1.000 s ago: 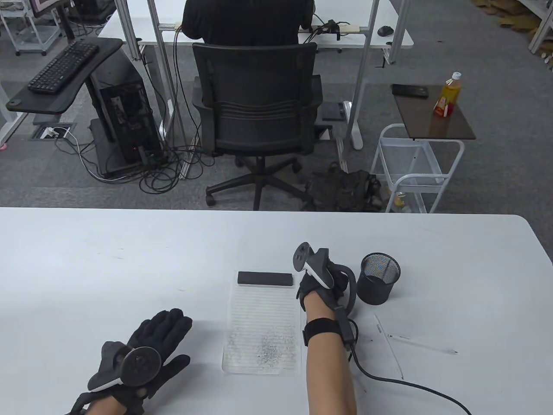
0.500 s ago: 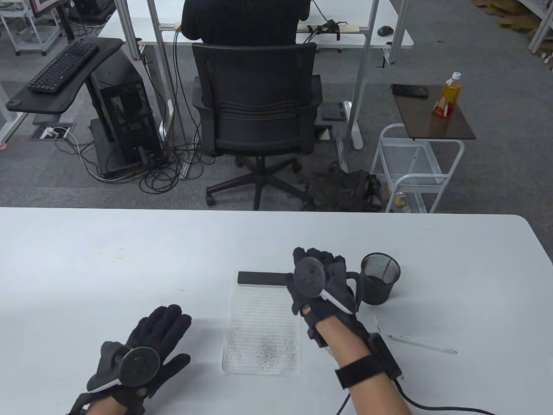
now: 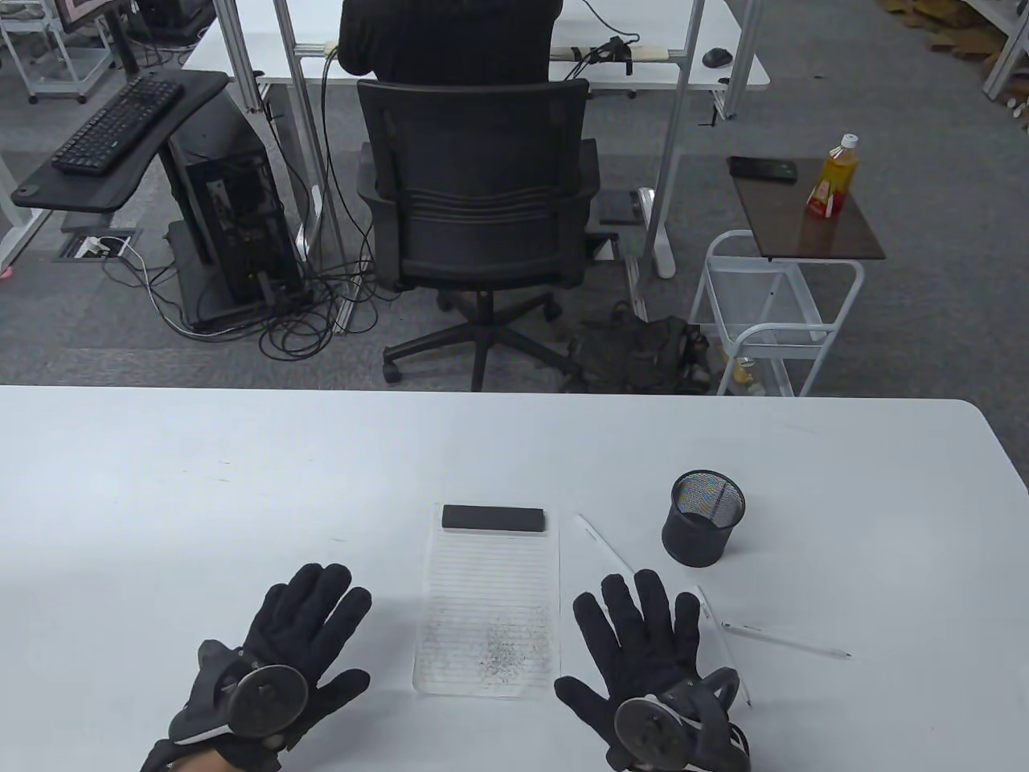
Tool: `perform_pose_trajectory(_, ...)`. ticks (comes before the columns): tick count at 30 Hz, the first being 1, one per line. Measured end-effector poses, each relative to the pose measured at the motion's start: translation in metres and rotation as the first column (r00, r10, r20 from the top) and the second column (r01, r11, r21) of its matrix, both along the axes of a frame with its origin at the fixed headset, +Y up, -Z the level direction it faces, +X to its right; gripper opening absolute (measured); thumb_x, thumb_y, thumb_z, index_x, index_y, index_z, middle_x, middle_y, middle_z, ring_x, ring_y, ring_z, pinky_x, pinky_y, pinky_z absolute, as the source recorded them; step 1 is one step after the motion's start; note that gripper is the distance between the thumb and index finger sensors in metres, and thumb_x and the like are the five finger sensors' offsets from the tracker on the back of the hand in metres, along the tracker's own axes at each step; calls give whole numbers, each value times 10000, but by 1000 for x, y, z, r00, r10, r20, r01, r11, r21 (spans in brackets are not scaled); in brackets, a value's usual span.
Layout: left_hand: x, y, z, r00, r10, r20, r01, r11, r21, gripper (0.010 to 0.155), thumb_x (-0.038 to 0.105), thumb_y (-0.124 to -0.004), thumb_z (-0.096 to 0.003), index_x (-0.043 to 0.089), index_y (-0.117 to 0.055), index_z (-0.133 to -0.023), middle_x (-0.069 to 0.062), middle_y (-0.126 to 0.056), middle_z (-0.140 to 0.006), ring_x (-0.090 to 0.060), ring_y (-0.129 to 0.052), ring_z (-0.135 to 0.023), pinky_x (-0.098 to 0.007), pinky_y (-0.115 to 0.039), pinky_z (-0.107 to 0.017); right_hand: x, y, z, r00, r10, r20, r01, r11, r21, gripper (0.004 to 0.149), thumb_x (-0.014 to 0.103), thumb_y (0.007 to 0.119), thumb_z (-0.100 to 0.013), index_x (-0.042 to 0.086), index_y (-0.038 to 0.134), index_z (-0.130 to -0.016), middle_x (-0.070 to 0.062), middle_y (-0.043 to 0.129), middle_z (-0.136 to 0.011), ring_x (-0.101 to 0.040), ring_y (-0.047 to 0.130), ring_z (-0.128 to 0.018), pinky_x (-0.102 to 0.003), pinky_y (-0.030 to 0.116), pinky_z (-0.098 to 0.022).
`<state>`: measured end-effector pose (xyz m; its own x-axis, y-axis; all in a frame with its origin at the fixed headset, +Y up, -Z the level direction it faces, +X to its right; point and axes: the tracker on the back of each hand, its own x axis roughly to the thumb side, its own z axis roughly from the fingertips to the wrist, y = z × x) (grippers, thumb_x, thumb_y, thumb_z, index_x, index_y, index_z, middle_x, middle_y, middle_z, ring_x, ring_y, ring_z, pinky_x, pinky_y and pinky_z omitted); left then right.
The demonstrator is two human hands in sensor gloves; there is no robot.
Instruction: Press to extend mechanical pencil leads
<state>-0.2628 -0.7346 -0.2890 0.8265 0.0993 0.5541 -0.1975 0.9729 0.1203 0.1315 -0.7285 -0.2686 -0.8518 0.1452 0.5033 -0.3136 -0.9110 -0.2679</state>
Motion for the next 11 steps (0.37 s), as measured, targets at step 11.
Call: perform_pose_trajectory(11, -1, -3, -1, 999, -33, -25, 32, 999, -4, 877, 649, -697, -448, 309, -297, -1150, -74, -253, -1224, -494, -342, -1121, -717, -434, -742, 4, -18, -4, 999, 49, 22, -46, 993, -111, 873, 611, 772, -527, 170, 371, -1166, -225, 323, -1183, -614, 262, -1055, -807, 197, -635)
